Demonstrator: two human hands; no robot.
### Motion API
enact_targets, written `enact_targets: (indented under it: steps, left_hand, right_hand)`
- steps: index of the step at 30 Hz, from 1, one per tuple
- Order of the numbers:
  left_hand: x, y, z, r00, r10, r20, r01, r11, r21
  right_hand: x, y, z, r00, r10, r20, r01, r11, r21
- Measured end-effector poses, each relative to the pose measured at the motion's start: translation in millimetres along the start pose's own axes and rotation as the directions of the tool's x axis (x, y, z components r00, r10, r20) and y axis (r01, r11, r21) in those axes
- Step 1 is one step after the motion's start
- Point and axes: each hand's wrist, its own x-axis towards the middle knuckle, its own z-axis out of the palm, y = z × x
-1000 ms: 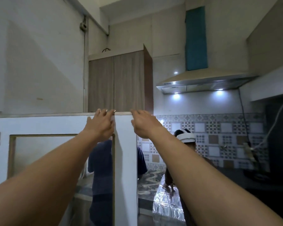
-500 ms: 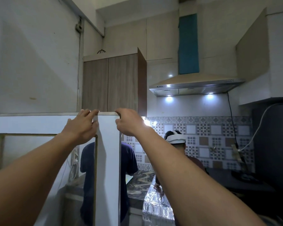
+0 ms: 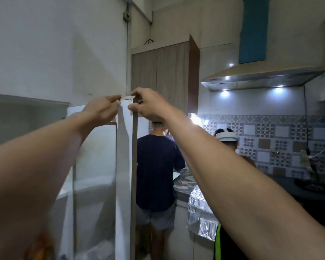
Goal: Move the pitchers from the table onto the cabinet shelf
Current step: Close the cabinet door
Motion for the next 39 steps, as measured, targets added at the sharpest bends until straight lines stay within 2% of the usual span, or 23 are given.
enact_targets:
  steps: [6, 10, 13, 16, 19, 23, 26, 28, 33, 36, 39]
  left_hand:
    - [-55, -10, -75, 0.991, -0.136, 0.006, 0.135, 0.984, -0.115]
    - [-89, -37, -125, 0.989, -0.147, -0.033, 0.141, 0.979, -0.151]
    - [-99, -77, -154, 0.988, -0.147, -0.048, 0.139, 0.982, -0.127]
    - [-126, -76, -188, 0.943, -0.29, -0.161, 0.274, 0.955, -0.117]
    - [-149, -78, -208, 0.912, -0.337, -0.232, 0.364, 0.927, 0.085]
    - [-165, -116, -223, 0.885, -0.37, -0.284, 0.445, 0.851, 0.28]
    - [-173, -158, -229, 0.883, -0.373, -0.286, 0.466, 0.773, 0.431]
    - [-170, -190, -228, 0.856, -0.393, -0.336, 0.517, 0.685, 0.514]
    - [-152, -250, -222, 0.765, -0.388, -0.513, 0.638, 0.564, 0.525]
    - [-142, -287, -227, 0.76, -0.324, -0.564, 0.649, 0.437, 0.623]
    - [-128, -319, -229, 0.748, -0.318, -0.583, 0.663, 0.314, 0.679]
  right_hand:
    - [-10, -66, 35, 0.995, -0.104, -0.004, 0.103, 0.98, 0.172]
    - [-9, -111, 70, 0.98, -0.146, 0.136, 0.083, 0.92, 0.383]
    - [-7, -143, 95, 0.963, -0.179, 0.201, 0.064, 0.879, 0.472]
    - [-3, -180, 122, 0.938, -0.2, 0.284, 0.056, 0.894, 0.444]
    - [1, -208, 158, 0.902, -0.216, 0.374, 0.077, 0.933, 0.351]
    - [21, -234, 202, 0.881, -0.222, 0.419, 0.092, 0.947, 0.308]
    - [42, -251, 232, 0.882, -0.29, 0.373, 0.184, 0.938, 0.294]
    - [64, -256, 257, 0.89, -0.322, 0.322, 0.219, 0.922, 0.319]
    - [116, -250, 312, 0.91, -0.327, 0.256, 0.255, 0.927, 0.276]
    - [141, -238, 343, 0.912, -0.318, 0.261, 0.255, 0.935, 0.247]
    - [160, -229, 376, 0.903, -0.335, 0.269, 0.274, 0.931, 0.241]
